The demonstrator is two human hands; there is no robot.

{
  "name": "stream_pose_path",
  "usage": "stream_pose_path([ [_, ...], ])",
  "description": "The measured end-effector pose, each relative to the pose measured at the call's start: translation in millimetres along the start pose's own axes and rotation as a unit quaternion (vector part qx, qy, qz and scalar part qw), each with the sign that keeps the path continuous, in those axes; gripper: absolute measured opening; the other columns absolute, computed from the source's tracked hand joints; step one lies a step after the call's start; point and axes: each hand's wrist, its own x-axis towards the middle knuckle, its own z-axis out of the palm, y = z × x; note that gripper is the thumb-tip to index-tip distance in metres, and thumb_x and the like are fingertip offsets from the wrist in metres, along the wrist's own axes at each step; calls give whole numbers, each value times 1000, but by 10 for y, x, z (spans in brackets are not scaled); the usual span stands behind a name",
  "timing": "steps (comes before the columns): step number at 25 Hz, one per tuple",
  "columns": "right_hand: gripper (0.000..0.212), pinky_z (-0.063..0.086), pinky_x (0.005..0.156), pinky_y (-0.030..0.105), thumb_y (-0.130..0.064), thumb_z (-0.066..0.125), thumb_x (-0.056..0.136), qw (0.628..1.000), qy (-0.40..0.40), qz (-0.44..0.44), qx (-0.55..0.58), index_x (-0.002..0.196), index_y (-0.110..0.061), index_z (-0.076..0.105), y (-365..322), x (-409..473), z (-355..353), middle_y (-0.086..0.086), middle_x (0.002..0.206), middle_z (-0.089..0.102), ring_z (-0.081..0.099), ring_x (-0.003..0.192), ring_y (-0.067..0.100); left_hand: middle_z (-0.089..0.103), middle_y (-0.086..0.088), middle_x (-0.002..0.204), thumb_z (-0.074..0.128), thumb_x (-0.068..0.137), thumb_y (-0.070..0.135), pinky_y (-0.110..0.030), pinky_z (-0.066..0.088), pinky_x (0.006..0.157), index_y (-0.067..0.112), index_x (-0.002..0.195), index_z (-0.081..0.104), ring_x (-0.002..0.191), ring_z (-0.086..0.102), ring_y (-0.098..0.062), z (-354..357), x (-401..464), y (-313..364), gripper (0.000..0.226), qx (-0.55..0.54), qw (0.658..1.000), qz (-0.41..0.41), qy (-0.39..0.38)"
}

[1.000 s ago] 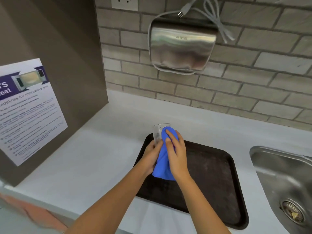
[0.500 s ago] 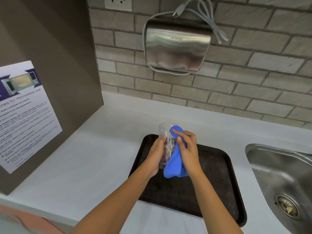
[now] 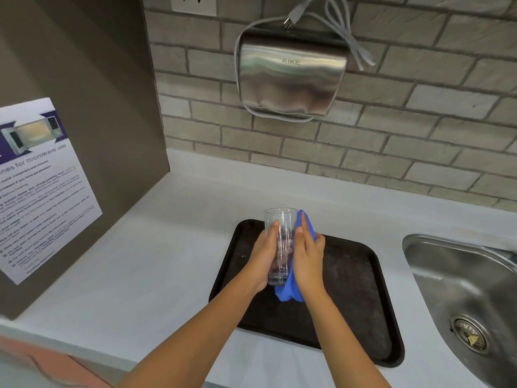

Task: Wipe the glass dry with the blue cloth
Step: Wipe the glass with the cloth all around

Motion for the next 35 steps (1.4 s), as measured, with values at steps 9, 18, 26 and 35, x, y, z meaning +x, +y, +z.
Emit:
stream_pose_path([
  [9,39,48,99,44,-45,44,94,994,45,-83,-48,105,-82,37,-162,-86,-46,3,124,41,49,118,26,76,-15,117,34,99,63,-41,58,91,17,120,71,110,72,-30,-18,-76,32,62,-23,999,-35,-17],
  [18,50,51,95,46,-34,49,98,991,5,18,130,100,-83,35,-379,-140,-119,-5,116,38,50,115,28,76,-12,101,36,96,65,-35,58,73,13,122,69,90,74,-23,-34,-95,40,68,-64,995,-43,-55],
  [26,43,44,103,42,-35,43,99,993,6,-14,118,113,-76,45,-402,-131,-106,0,129,40,43,119,23,75,-11,96,31,97,66,-34,59,73,15,107,75,85,73,-22,-9,-144,158,68,-128,986,-27,-107],
  [35,44,52,99,39,-37,39,102,992,-33,18,120,145,-43,35,-301,-82,-156,0,142,35,55,115,15,65,6,126,50,100,46,-23,60,79,30,146,38,105,70,-8,46,-164,125,50,50,992,112,21],
])
